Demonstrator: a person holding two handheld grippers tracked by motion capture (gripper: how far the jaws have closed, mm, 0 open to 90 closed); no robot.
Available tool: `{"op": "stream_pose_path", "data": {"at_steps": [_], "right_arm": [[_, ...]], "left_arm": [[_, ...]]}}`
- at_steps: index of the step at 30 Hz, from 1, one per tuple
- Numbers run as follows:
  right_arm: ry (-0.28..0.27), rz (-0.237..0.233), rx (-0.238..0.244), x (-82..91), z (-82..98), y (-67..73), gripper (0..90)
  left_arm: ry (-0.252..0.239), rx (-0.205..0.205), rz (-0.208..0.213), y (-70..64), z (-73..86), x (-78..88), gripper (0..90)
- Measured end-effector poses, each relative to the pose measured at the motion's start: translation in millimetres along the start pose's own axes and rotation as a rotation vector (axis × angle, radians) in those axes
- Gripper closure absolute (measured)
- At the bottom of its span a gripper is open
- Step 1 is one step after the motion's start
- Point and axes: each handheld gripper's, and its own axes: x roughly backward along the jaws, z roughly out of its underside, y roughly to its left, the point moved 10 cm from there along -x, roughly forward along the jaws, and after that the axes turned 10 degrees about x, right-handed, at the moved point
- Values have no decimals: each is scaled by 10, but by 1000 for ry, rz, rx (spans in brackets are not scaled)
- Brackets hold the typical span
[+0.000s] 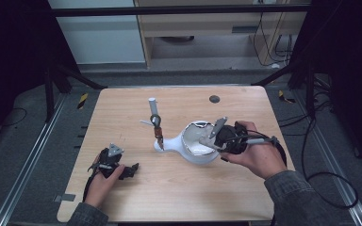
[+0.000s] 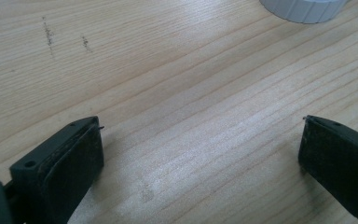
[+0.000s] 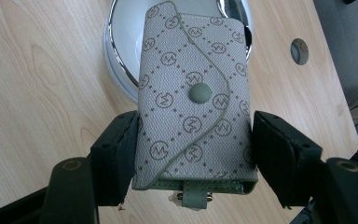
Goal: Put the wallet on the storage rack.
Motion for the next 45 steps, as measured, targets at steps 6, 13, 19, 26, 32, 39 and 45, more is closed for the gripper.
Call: {"op": "stream_pose_path", "data": {"at_steps": [6, 13, 19, 26, 32, 39, 45], "right_arm": [[22, -19, 13, -96, -67, 36, 334], [42, -52, 12, -269, -141, 60, 334], [58, -74, 14, -382, -197, 57, 333], [70, -91, 9, -482, -264, 30, 333], [72, -99, 4, -553, -296, 10, 333], [80, -106, -3, -621, -320, -1, 332], [89, -116, 1, -682, -348, 13, 332]], "left_arm": [[1, -2, 0, 2, 1, 1, 0], [1, -2, 0, 2, 1, 1, 0], [1, -4, 0, 3, 0, 1, 0], [2, -5, 1, 1, 1, 1, 0], [2, -6, 2, -1, 1, 1, 0], [1, -6, 2, -2, 0, 1, 0], [2, -6, 2, -2, 1, 1, 0]]}}
